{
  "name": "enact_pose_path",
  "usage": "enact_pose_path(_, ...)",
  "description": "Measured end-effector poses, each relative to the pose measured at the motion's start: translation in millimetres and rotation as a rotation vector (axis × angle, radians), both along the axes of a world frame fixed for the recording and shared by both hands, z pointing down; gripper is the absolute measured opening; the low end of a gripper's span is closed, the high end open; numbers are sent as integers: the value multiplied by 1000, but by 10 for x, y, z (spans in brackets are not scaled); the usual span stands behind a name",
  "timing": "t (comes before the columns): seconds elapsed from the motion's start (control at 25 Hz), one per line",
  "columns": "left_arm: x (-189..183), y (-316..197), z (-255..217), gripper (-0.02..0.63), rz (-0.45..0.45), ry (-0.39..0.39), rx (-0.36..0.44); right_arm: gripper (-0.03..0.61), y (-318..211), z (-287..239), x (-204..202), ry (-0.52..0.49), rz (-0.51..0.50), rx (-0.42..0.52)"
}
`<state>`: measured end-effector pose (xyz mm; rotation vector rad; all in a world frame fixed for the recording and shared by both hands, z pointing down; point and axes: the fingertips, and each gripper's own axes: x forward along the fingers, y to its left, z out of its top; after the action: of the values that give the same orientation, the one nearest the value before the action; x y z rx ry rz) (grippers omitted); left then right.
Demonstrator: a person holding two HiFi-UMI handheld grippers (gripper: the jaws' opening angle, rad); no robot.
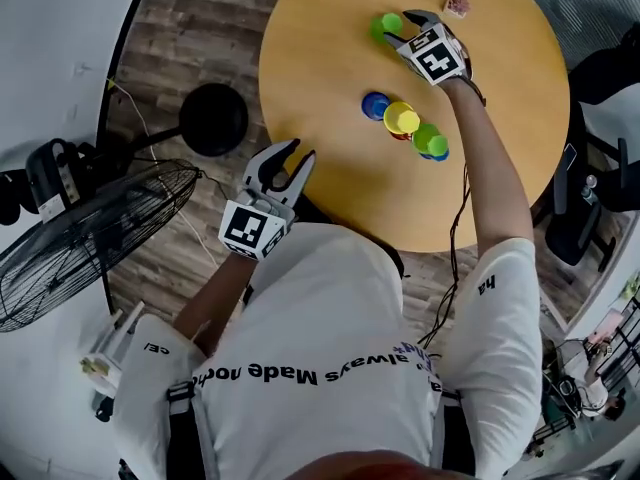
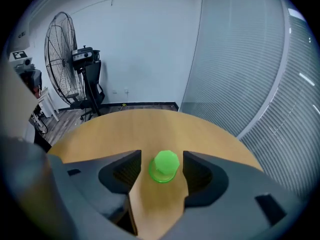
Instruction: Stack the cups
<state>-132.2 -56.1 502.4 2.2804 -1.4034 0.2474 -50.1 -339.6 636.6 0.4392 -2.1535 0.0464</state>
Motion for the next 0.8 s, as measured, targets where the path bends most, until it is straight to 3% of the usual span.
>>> enact_pose_path(0.44,-201,97,188,130,-58,-6,-69,275,-186,654,-42,76,25,-60)
enact_pose_path(0.8,-201,69,149,129,-47,-6,-54,262,-209,465,-39,42,36,-30)
